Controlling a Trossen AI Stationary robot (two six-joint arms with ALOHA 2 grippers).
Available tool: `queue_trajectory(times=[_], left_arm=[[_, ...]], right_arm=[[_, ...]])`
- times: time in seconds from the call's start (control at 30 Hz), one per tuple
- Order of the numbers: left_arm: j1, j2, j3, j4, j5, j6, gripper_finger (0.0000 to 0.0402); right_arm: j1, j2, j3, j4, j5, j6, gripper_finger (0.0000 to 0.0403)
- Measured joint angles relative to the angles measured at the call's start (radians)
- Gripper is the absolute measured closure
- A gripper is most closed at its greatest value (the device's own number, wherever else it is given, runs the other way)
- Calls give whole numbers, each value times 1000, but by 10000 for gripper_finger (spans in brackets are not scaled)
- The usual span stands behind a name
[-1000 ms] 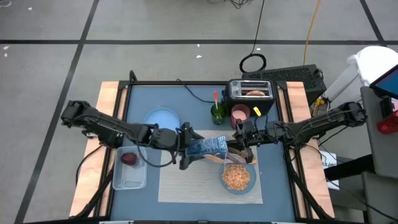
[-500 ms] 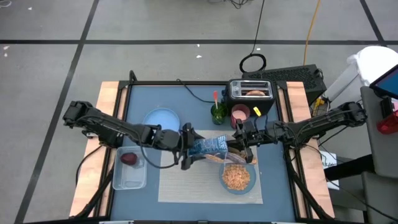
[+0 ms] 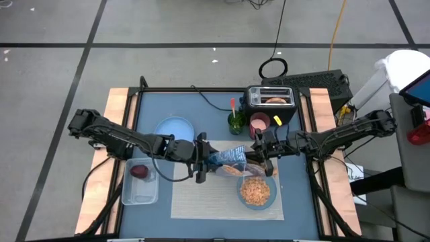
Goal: Arrange a breakfast setting
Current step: Pour the cereal into the blue bowl
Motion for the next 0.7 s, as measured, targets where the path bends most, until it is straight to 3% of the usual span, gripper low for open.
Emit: queue_trajectory(times=[0.43,0.7], left_arm=[[0,0,0,-1,5,3,295],[0,-18,-1,-20,5,-1,312]], right_arm=[[0,0,0,4,-4,-29,390],[0,-3,0,9,-6,-27,301]])
